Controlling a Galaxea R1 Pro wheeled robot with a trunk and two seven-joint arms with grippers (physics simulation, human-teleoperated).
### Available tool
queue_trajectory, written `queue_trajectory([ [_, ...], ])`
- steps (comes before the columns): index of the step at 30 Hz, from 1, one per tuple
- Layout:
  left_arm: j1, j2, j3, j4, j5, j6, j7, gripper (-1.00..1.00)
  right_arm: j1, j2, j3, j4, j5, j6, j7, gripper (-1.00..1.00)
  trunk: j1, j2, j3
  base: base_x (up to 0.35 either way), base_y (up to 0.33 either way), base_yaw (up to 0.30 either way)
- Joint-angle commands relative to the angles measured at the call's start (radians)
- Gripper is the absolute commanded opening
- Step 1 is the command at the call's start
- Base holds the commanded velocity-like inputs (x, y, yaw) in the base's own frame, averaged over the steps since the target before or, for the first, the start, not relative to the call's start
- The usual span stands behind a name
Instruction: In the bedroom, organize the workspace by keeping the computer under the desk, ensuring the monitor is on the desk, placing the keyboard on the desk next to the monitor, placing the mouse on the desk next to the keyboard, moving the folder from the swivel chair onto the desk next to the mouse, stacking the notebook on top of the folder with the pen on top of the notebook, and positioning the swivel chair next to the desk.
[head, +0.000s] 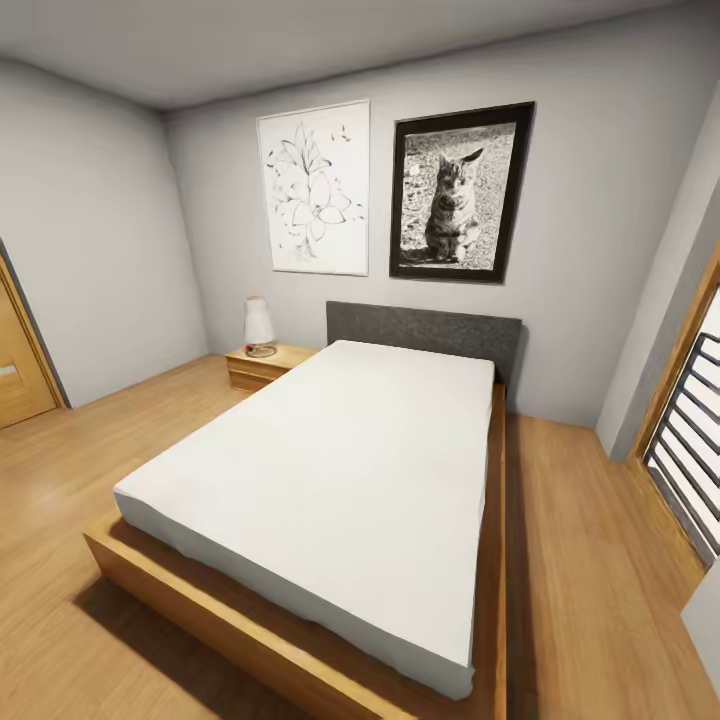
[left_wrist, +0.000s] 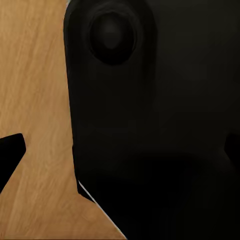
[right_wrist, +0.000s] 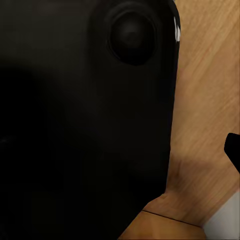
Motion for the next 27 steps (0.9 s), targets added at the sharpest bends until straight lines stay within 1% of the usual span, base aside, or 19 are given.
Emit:
queue_trajectory([
  [1,0.006,-0.006,0.000,-0.006,-0.002,-0.006,0.001,1.00,-0.003,0.006,-0.001,-0.006,-0.003,-0.006,-0.006,1.00,-0.004,0.007,0.003,0.000,0.000,0.000],
  [3,0.006,-0.017,0.001,-0.017,-0.009,-0.004,-0.005,1.00,0.003,0.017,0.000,-0.017,-0.002,-0.006,-0.004,1.00,-0.011,0.021,0.009,0.000,0.000,0.000],
  [5,0.006,-0.028,0.001,-0.028,-0.012,-0.001,-0.006,1.00,0.005,0.017,0.000,-0.016,-0.002,0.000,-0.003,1.00,-0.019,0.035,0.015,0.000,0.000,0.000],
  [7,0.006,-0.039,0.000,-0.039,-0.023,0.010,-0.008,1.00,0.011,0.008,0.000,-0.024,-0.001,-0.003,0.001,1.00,-0.027,0.049,0.021,0.000,0.000,0.000],
  [10,0.006,-0.055,0.000,-0.055,-0.025,0.014,-0.008,1.00,0.012,0.005,0.001,-0.026,0.000,-0.020,0.001,1.00,-0.038,0.070,0.031,0.000,0.000,0.000],
  [20,0.006,-0.057,0.001,-0.065,-0.024,0.013,-0.006,1.00,0.012,0.005,0.000,-0.030,0.000,-0.076,0.002,1.00,-0.077,0.140,0.062,0.000,0.000,0.000],
  [27,0.006,-0.057,0.002,-0.102,-0.021,0.011,-0.006,1.00,0.012,0.003,0.000,-0.029,0.000,-0.115,0.002,1.00,-0.103,0.189,0.084,0.000,0.000,0.000],
])
